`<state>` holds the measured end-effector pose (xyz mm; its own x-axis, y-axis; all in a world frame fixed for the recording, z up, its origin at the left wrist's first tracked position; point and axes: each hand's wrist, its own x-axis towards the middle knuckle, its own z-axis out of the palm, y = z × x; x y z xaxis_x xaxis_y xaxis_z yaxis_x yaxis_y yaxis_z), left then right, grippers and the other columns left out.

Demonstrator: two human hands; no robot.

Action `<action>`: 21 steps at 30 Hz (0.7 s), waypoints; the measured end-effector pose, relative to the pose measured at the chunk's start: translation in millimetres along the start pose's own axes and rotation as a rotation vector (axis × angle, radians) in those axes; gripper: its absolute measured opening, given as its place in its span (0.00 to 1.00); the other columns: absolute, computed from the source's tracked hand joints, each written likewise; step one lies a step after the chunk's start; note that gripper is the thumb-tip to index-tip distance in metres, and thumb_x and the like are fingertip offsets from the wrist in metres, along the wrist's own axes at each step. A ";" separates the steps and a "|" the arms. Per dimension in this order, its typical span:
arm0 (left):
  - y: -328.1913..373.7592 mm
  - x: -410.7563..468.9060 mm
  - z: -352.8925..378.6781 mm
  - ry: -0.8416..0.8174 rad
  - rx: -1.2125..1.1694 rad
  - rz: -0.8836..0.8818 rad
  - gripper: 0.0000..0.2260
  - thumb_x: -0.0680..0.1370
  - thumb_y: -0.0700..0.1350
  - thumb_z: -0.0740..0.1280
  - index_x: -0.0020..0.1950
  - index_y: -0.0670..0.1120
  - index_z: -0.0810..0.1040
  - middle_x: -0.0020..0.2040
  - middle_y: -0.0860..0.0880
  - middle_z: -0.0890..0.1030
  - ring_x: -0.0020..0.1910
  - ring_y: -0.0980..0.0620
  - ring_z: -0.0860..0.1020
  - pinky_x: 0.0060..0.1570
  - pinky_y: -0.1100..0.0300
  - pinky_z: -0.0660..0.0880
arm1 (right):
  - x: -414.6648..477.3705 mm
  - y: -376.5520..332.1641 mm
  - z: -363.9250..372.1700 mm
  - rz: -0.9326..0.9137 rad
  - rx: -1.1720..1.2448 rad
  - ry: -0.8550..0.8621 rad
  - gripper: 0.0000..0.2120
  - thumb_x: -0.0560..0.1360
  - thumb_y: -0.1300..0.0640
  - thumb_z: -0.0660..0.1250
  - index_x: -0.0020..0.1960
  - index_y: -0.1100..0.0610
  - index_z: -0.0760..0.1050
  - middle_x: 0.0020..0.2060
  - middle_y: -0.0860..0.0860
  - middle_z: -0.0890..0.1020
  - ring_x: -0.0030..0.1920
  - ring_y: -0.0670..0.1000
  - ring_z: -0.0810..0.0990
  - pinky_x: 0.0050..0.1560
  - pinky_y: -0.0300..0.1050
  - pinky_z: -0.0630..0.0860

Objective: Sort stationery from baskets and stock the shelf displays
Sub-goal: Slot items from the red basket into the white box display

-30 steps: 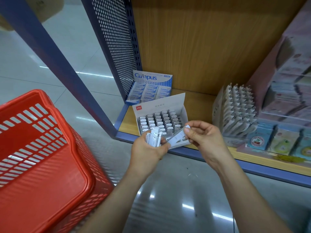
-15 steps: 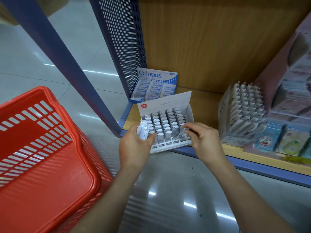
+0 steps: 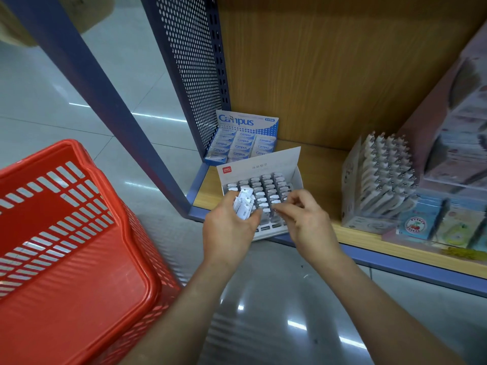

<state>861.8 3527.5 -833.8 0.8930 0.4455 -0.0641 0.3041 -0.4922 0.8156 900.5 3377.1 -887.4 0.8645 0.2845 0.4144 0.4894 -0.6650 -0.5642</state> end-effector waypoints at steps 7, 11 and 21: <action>0.6 -0.7 0.7 -0.072 -0.370 -0.199 0.10 0.71 0.40 0.76 0.39 0.50 0.76 0.30 0.55 0.79 0.26 0.56 0.74 0.26 0.65 0.70 | -1.4 8.2 10.7 0.070 0.131 0.072 0.08 0.71 0.68 0.72 0.49 0.60 0.84 0.42 0.51 0.81 0.43 0.44 0.77 0.48 0.30 0.72; 5.4 2.8 3.7 -0.112 -0.430 -0.220 0.10 0.71 0.39 0.76 0.38 0.48 0.75 0.27 0.53 0.76 0.23 0.56 0.71 0.22 0.67 0.66 | 1.2 9.4 7.4 0.161 0.248 0.074 0.08 0.70 0.67 0.73 0.48 0.59 0.85 0.41 0.46 0.80 0.44 0.40 0.77 0.48 0.25 0.69; 21.0 23.2 35.2 -0.110 0.065 -0.056 0.12 0.69 0.45 0.75 0.50 0.48 0.77 0.46 0.50 0.82 0.47 0.47 0.80 0.48 0.52 0.79 | -11.1 4.3 20.7 0.486 0.434 0.083 0.10 0.70 0.65 0.75 0.43 0.51 0.79 0.36 0.44 0.82 0.35 0.43 0.80 0.39 0.31 0.75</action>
<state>900.6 3501.2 -838.4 0.9037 0.3911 -0.1741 0.3725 -0.5179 0.7701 895.4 3385.4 -909.2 0.9955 -0.0441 0.0838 0.0624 -0.3601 -0.9308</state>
